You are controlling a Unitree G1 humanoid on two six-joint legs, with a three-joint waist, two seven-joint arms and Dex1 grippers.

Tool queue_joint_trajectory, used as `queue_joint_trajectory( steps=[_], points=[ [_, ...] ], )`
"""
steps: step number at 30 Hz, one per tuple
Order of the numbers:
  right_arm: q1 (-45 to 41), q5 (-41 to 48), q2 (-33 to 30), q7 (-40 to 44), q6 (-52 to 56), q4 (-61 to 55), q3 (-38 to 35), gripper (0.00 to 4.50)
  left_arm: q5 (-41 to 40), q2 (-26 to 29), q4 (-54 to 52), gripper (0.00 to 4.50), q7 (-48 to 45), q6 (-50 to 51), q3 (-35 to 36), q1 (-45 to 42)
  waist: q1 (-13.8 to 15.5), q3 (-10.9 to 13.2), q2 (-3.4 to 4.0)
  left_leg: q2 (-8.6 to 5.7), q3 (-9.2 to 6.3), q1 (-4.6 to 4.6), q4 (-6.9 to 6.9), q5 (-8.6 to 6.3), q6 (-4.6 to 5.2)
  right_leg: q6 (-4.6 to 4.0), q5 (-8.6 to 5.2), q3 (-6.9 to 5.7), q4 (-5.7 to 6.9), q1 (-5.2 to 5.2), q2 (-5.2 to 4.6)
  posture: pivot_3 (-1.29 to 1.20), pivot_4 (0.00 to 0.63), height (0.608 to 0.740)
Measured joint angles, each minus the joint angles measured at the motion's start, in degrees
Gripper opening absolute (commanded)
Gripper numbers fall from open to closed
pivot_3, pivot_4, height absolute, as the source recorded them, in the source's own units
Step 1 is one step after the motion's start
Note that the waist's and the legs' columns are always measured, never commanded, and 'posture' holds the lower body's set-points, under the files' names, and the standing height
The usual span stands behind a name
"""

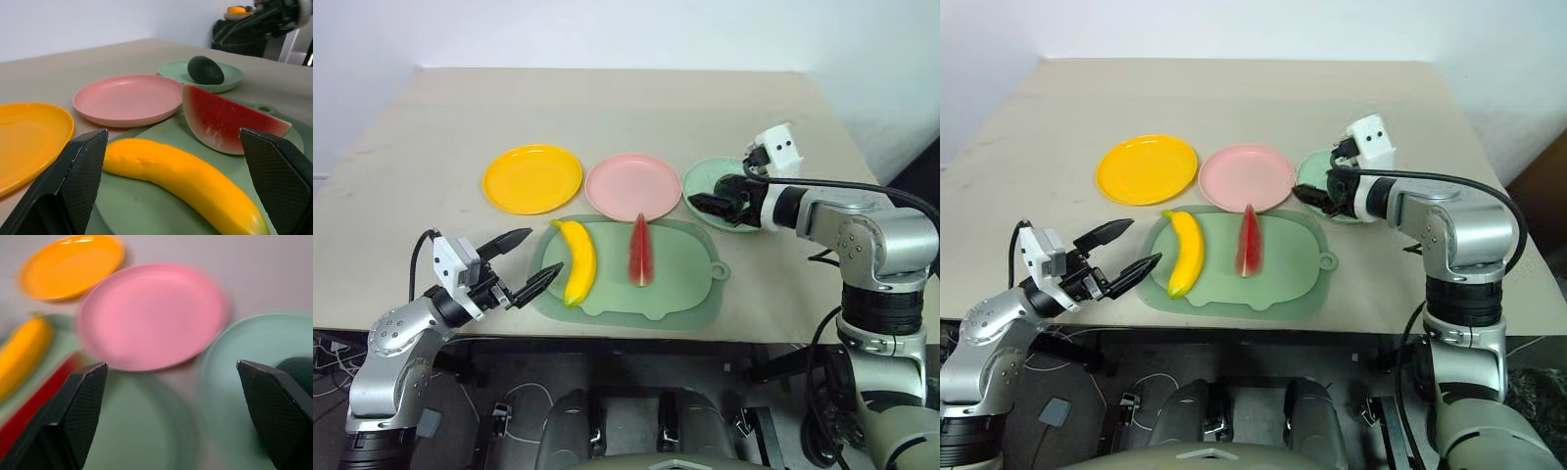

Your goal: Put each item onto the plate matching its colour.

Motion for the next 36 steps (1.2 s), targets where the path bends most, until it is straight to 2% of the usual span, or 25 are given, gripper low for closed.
queue_joint_trajectory(
  steps=[2,5,16,21,29,36],
  points=[
    [-1.44,2.22,2.89,-1.52,7.90,-1.52,-0.56,4.46,0.05,-0.15,0.26,4.50,-0.07,-0.03,-0.60,-0.33,-0.03,0.00,0.00,0.00,0.00,0.00,0.00,0.00,0.00,0.00,0.00,0.00,0.00,0.00,0.00,0.00,0.150,0.695],
    [-1.55,5.70,5.00,-4.05,11.36,-1.68,-0.12,4.46,0.13,-0.29,0.69,4.50,-0.19,-0.12,-1.26,-1.05,-0.02,0.00,0.00,-0.02,0.01,-0.03,0.00,0.00,0.01,0.00,0.00,-0.01,-0.02,-0.01,0.00,0.00,0.150,0.695],
    [-1.49,20.02,12.67,-22.45,11.43,5.55,5.00,4.46,1.13,-1.64,2.99,4.50,-0.87,-0.77,-1.85,-2.66,-0.27,-0.01,-0.01,-0.06,0.02,-0.04,-0.02,0.01,-0.01,0.00,0.00,-0.01,-0.01,-0.01,0.08,0.00,0.150,0.695],
    [-1.60,23.40,12.43,-28.35,11.43,8.97,7.37,4.46,1.38,-2.38,3.05,4.50,-0.90,-1.47,-2.90,-2.45,-0.11,-0.02,-0.03,-0.05,0.01,-0.06,-0.01,0.00,0.00,0.01,0.01,-0.02,-0.03,0.00,0.04,0.00,0.150,0.695],
    [-3.41,21.65,8.63,-30.04,11.43,8.50,15.36,4.46,1.60,-2.46,3.05,4.50,-0.80,-1.89,-3.24,-2.09,-0.27,-0.02,-0.04,0.00,0.00,-0.05,-0.03,0.00,0.00,0.01,0.00,-0.01,-0.04,-0.02,0.06,0.00,0.150,0.695],
    [-5.19,17.52,7.67,-25.62,9.94,7.81,21.39,4.46,1.80,-2.50,3.04,4.50,-0.32,-1.99,-3.24,-2.02,-0.29,-0.02,-0.04,0.01,0.00,-0.05,-0.03,-0.01,0.01,0.01,0.00,-0.01,-0.06,-0.02,0.06,0.00,0.150,0.695]
  ],
)
